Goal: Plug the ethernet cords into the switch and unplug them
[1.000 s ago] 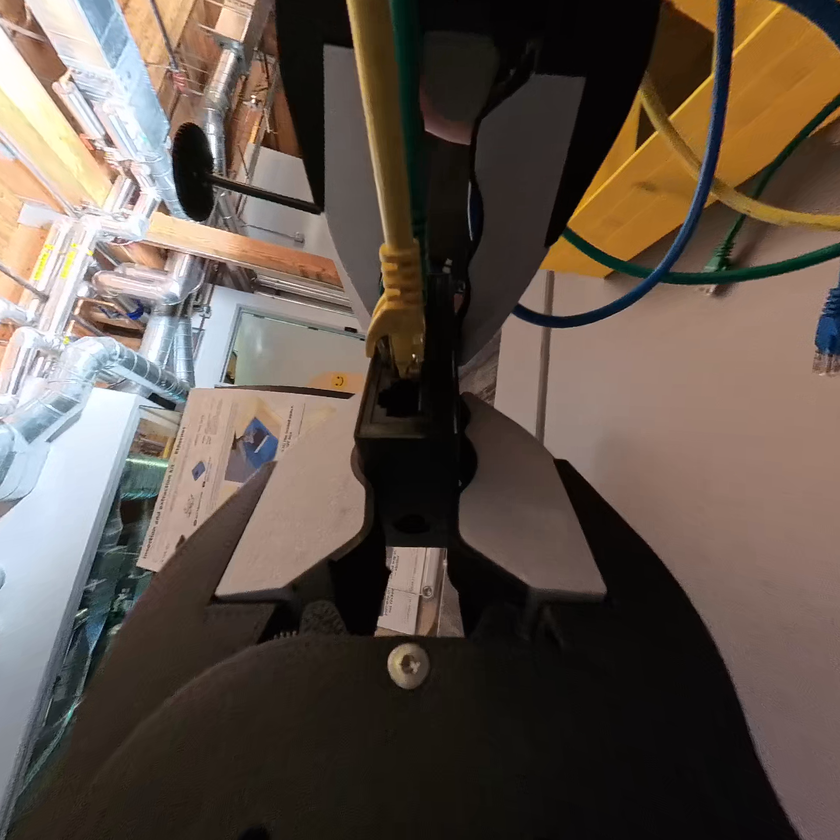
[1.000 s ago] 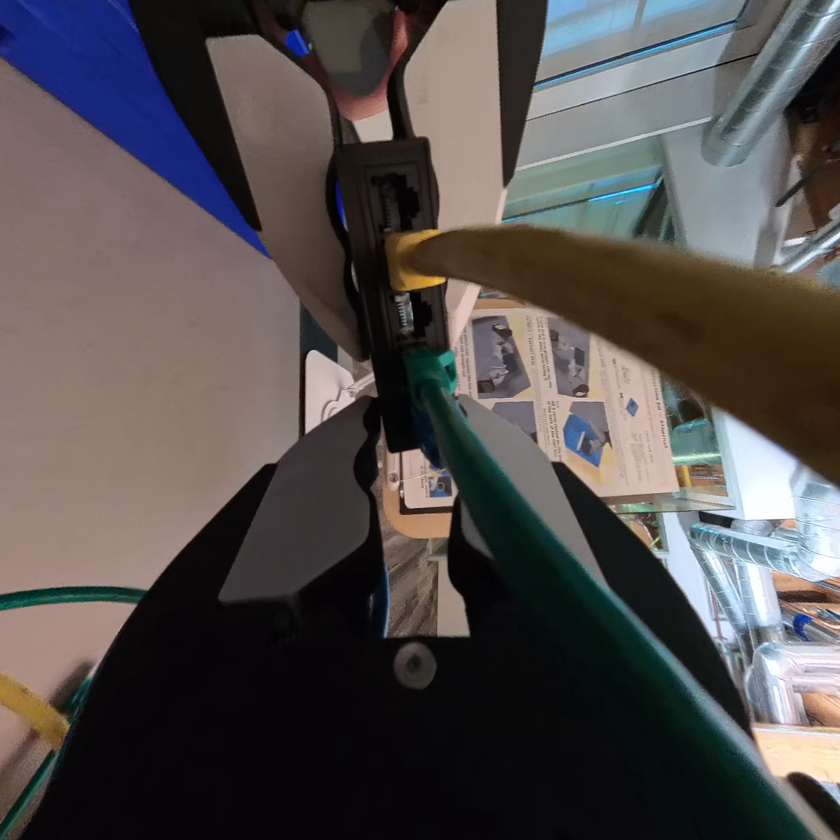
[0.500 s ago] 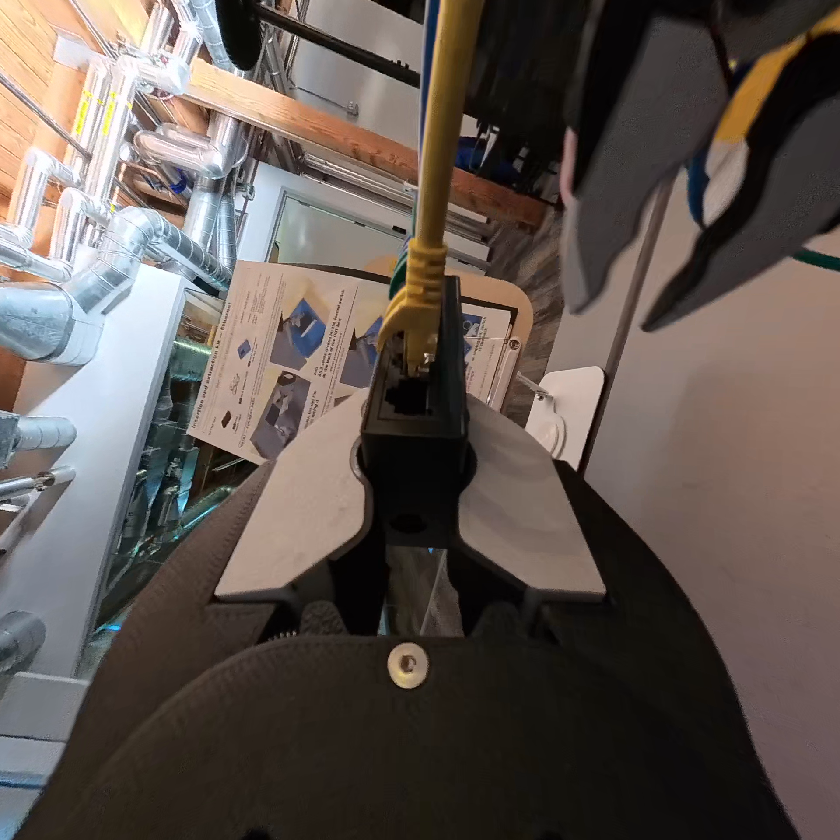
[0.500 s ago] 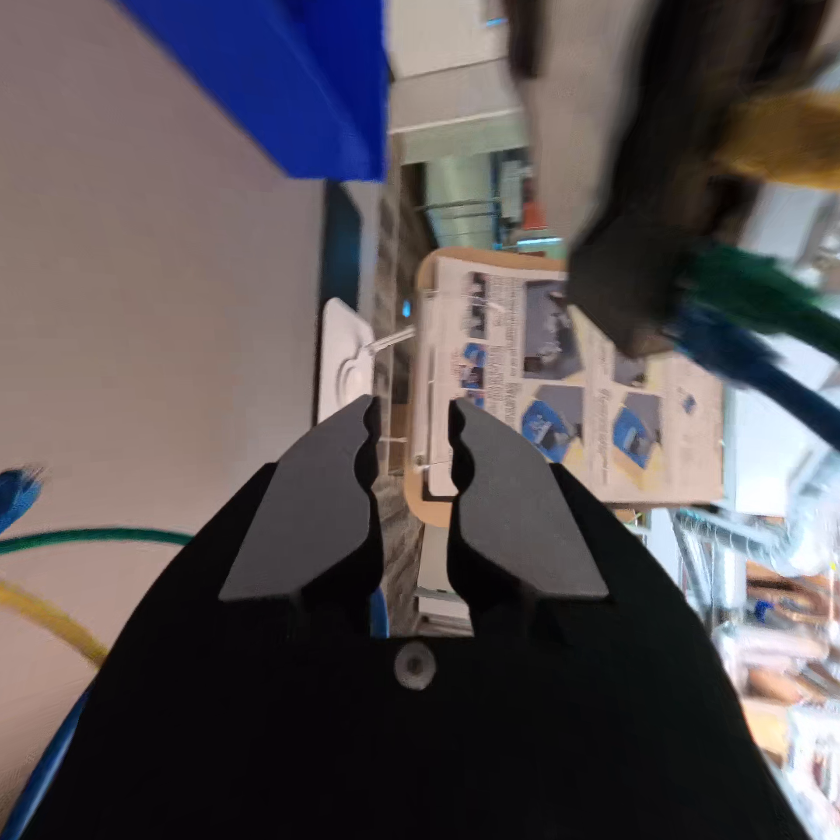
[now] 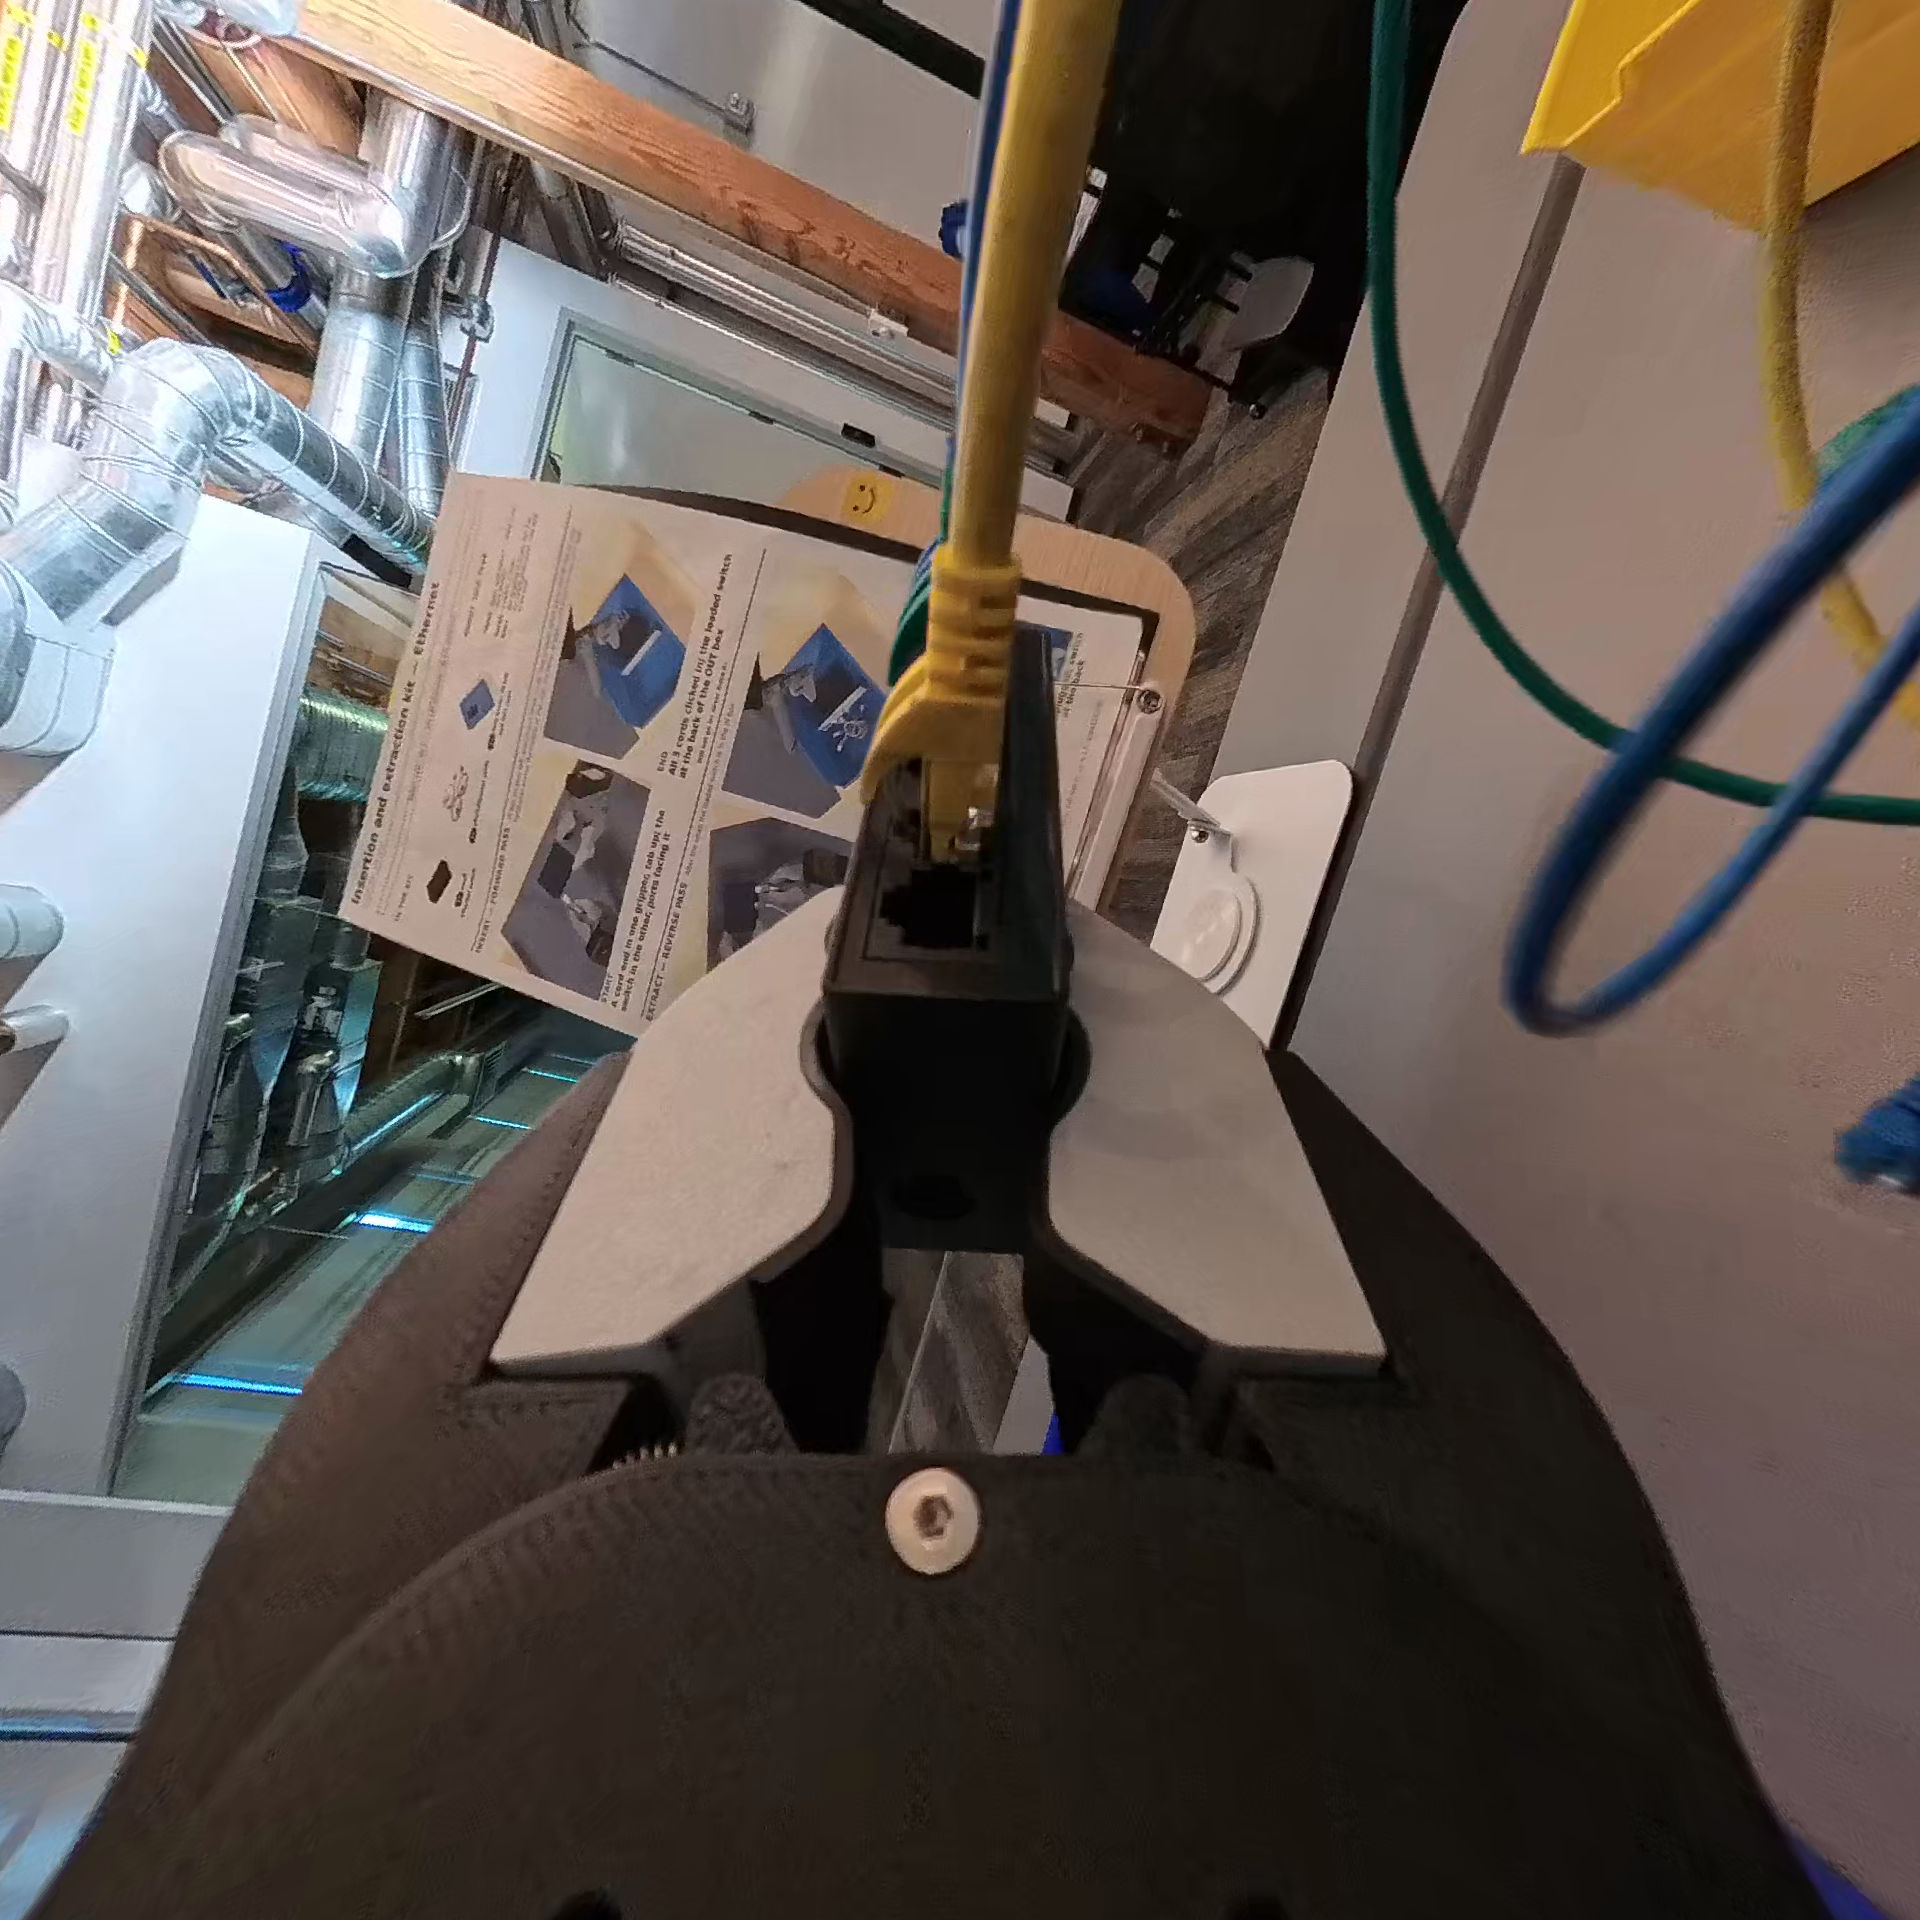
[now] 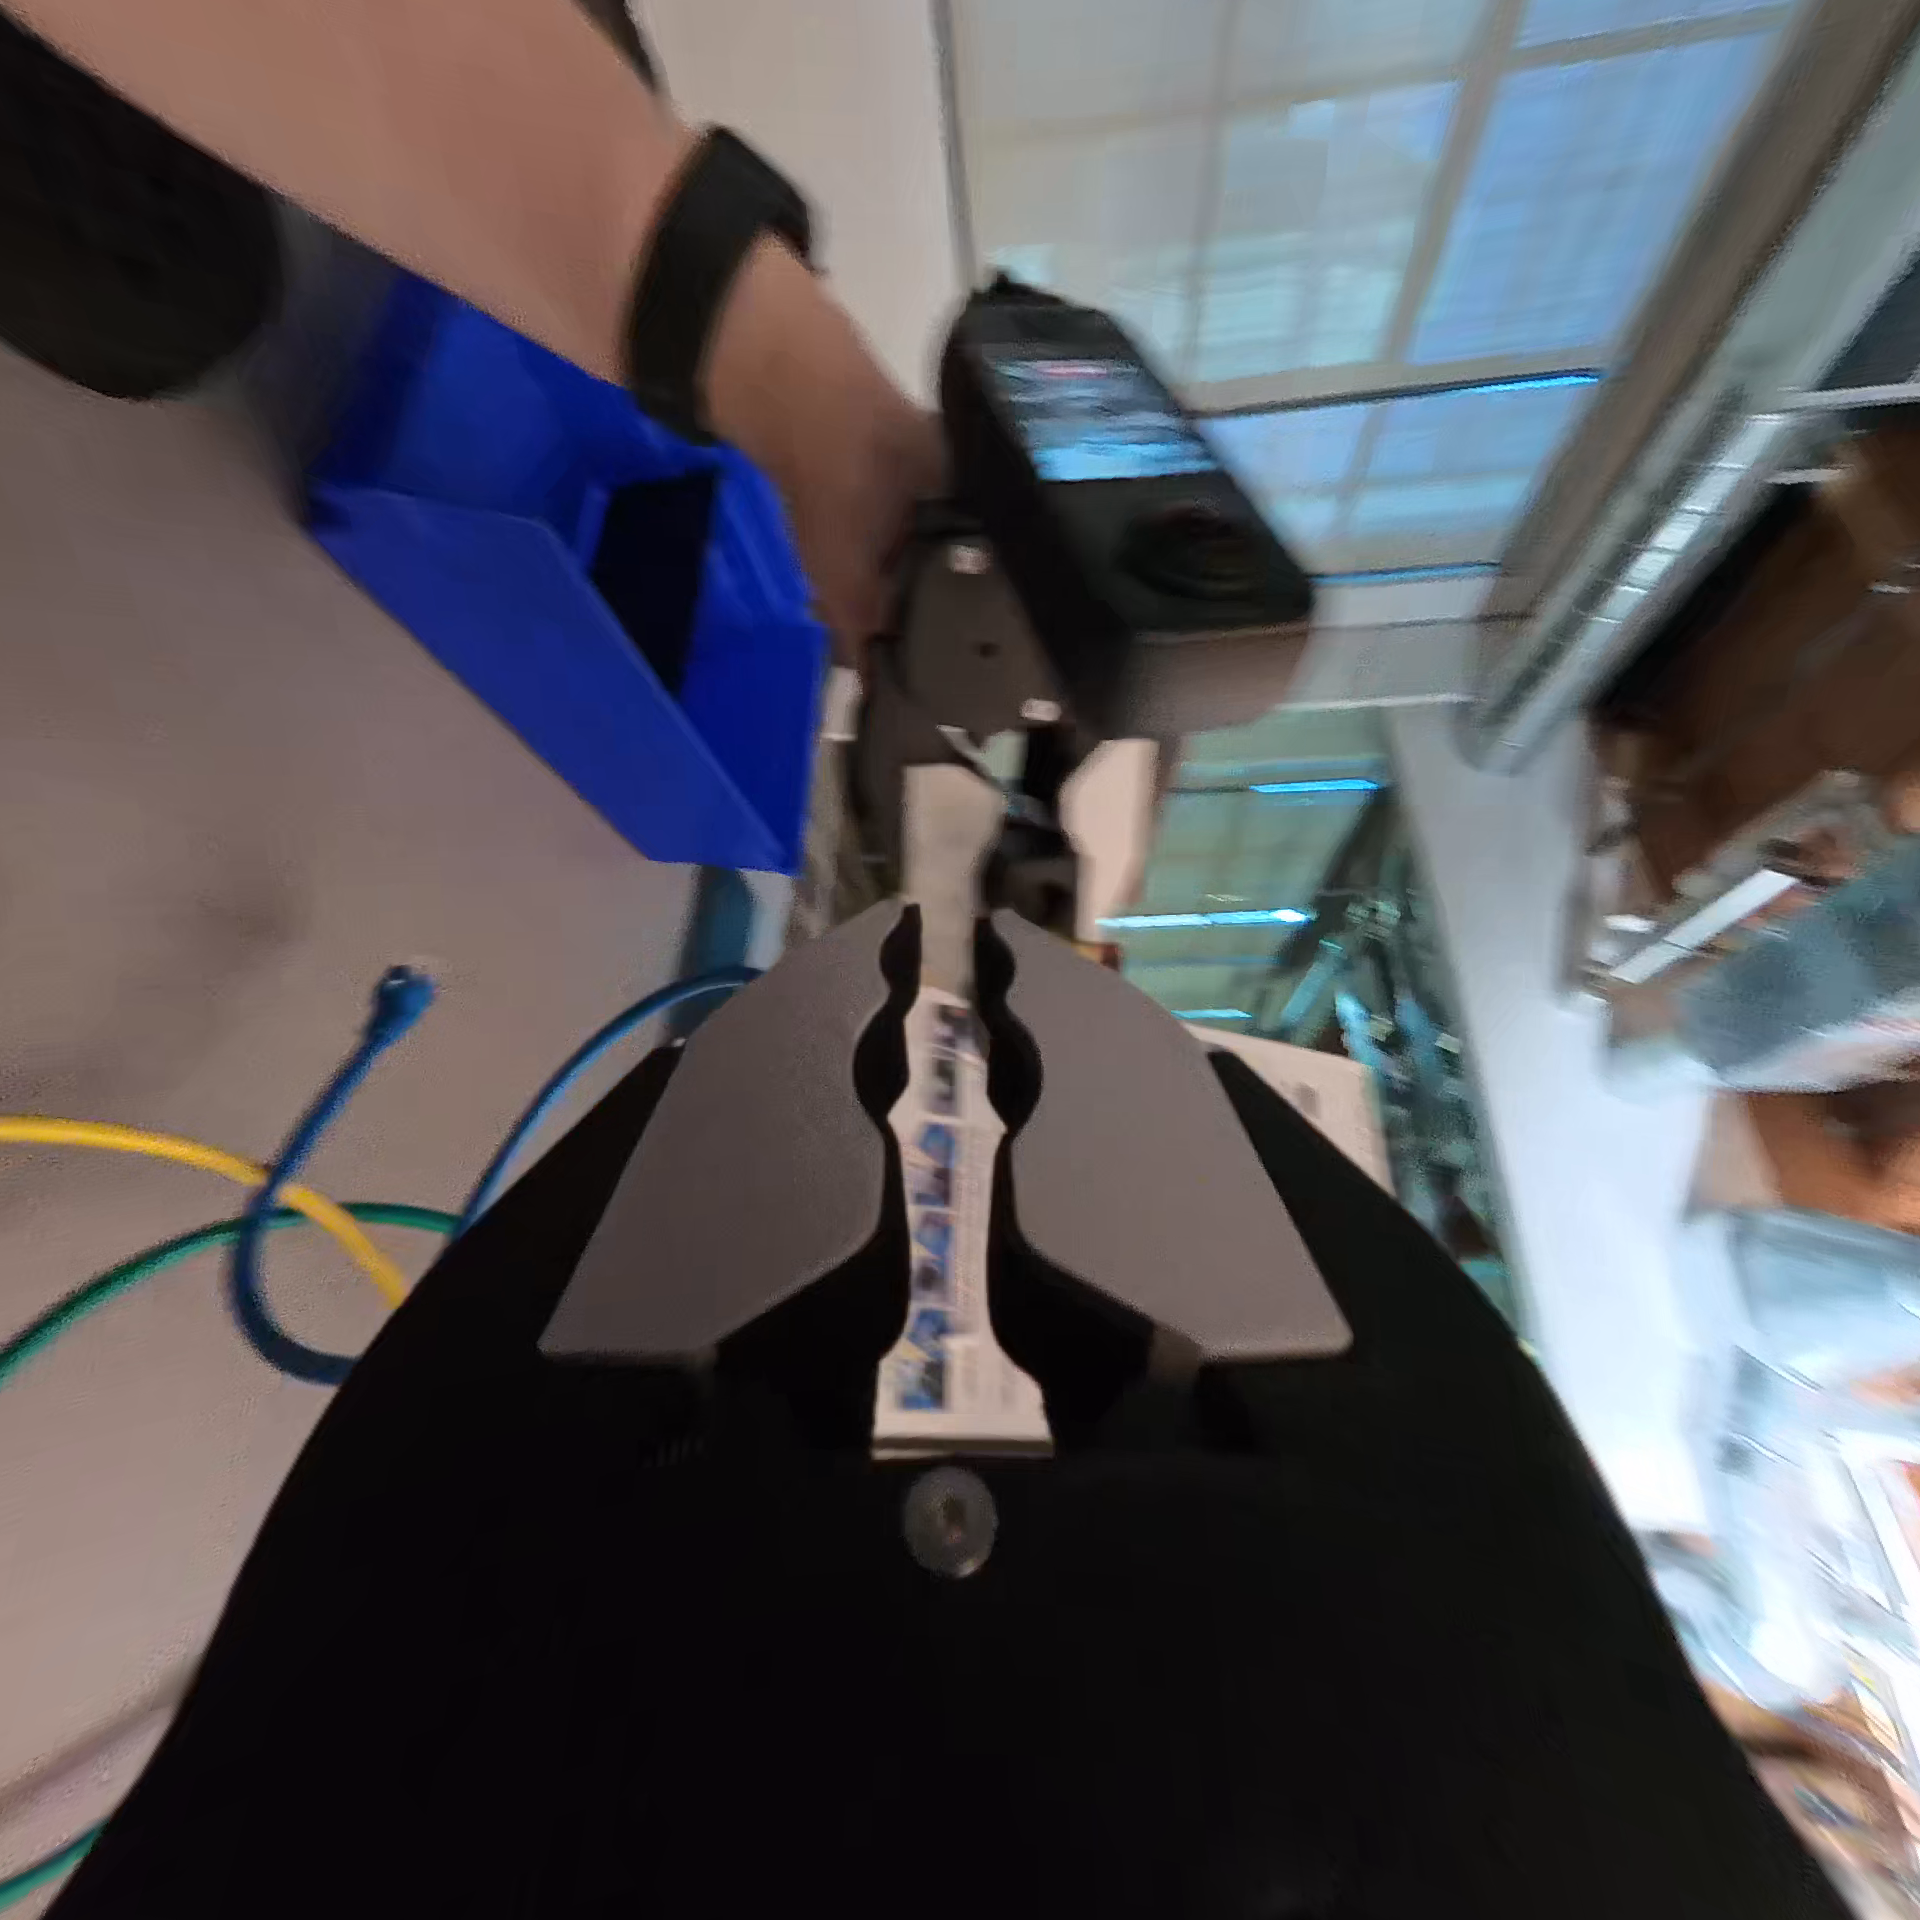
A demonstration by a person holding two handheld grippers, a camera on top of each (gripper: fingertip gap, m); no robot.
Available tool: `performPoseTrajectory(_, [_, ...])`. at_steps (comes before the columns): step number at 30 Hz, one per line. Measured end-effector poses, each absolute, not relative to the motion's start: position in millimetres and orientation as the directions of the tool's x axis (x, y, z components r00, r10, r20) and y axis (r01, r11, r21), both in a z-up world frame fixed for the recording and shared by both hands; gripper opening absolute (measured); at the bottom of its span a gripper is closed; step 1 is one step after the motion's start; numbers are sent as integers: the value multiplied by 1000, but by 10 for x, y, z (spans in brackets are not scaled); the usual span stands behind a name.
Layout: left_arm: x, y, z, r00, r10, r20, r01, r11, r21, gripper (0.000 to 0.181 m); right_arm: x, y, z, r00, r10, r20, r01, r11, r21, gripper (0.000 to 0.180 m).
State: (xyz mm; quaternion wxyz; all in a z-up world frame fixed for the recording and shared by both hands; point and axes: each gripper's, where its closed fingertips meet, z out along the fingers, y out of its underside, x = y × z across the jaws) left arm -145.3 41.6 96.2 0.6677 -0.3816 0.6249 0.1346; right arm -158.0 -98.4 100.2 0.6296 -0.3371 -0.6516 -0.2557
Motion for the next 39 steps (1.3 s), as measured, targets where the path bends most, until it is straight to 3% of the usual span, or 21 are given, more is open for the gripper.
performPoseTrajectory(1, [-1430, 406, 940, 170, -289, -942, -661, 676, -327, 29, -1521, -1031, 1147, 54, 65, 996, 771, 632, -82, 9])
performPoseTrajectory(5, [-1291, 341, 835, 121, -269, -955, -666, 692, -279, 29, -1341, -1080, 1421, 120, -15, 993, 825, 557, -91, 15])
performPoseTrajectory(9, [-1176, 282, 725, 56, -217, -975, -689, 698, -195, 29, -1246, -826, 1215, 56, 50, 997, 895, 440, -72, 24])
performPoseTrajectory(13, [-1104, 233, 660, 34, -229, -973, -689, 700, -189, 30, -1234, -627, 934, 35, 183, 983, 915, 389, -105, 31])
performPoseTrajectory(18, [-1051, 100, 693, 26, -206, -978, -668, 725, -170, 29, -1146, -455, 849, -2, 162, 987, 945, 323, -51, 31])
performPoseTrajectory(24, [-1043, 34, 730, 28, -188, -982, -655, 738, -161, 29, -1199, -503, 905, -12, 111, 994, 922, 385, -32, 20])
performPoseTrajectory(39, [-1074, 61, 730, 10, -143, -990, -684, 721, -111, 29, -1194, -468, 890, 7, 106, 994, 912, 406, -50, 16])
